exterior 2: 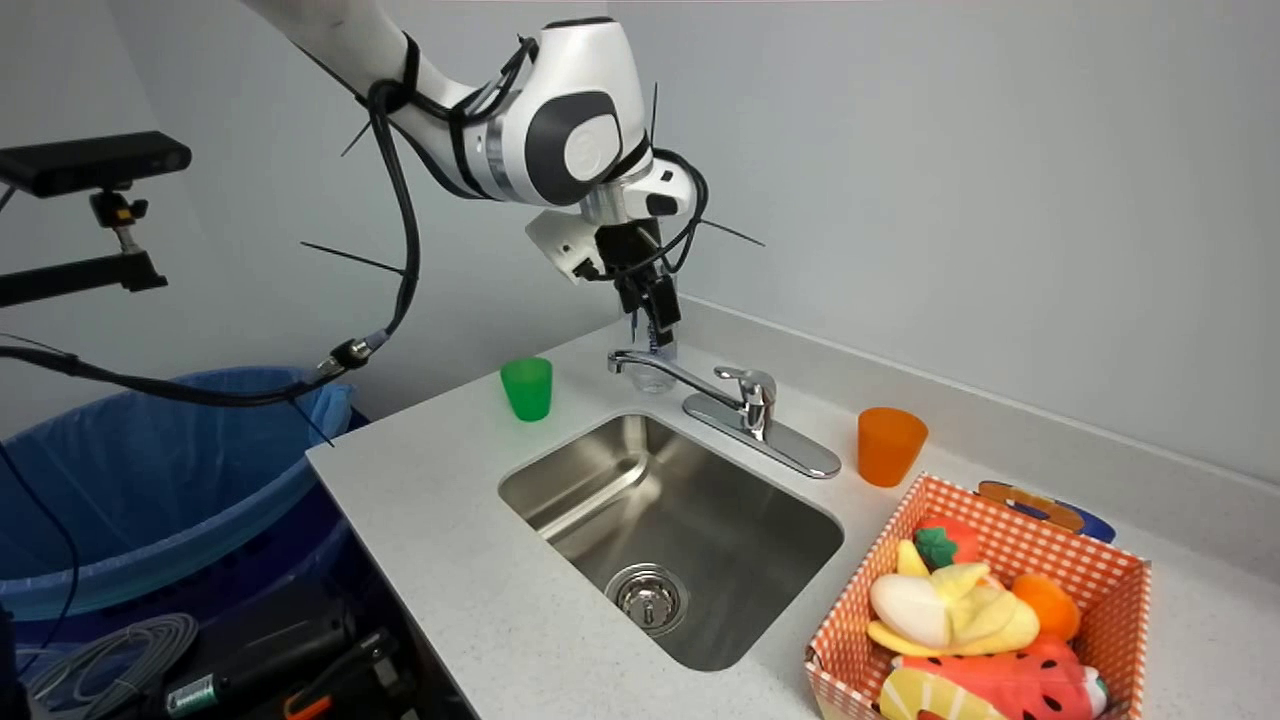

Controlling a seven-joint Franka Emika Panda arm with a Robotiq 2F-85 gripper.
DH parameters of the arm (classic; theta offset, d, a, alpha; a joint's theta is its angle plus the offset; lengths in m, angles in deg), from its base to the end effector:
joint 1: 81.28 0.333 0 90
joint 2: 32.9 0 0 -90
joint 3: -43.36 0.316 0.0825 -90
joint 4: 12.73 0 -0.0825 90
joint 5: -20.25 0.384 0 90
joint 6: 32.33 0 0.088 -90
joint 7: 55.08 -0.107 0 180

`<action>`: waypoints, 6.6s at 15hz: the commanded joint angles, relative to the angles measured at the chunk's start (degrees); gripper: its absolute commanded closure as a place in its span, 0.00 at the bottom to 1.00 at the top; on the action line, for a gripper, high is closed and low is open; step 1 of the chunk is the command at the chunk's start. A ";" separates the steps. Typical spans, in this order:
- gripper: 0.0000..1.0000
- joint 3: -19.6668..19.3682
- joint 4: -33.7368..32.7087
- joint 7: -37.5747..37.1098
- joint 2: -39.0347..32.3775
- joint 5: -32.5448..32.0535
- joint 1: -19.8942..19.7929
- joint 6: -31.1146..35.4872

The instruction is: Turn the tap nozzle from the left to the right side

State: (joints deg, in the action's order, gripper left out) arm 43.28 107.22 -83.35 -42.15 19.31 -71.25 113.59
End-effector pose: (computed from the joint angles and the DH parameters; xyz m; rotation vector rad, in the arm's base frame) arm 0.5880 0.1034 0.3757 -2.9915 0.4635 -0.4260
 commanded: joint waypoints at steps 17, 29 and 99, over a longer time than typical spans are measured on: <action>0.65 4.01 -3.37 -7.30 -5.05 -0.49 3.83 -1.37; 1.00 2.09 -1.58 -1.34 -3.23 -2.28 0.86 -1.90; 1.00 -2.52 11.31 13.32 5.19 -0.35 -10.17 0.62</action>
State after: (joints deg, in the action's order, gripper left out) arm 42.13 116.55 -69.55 -37.95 19.74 -79.75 111.51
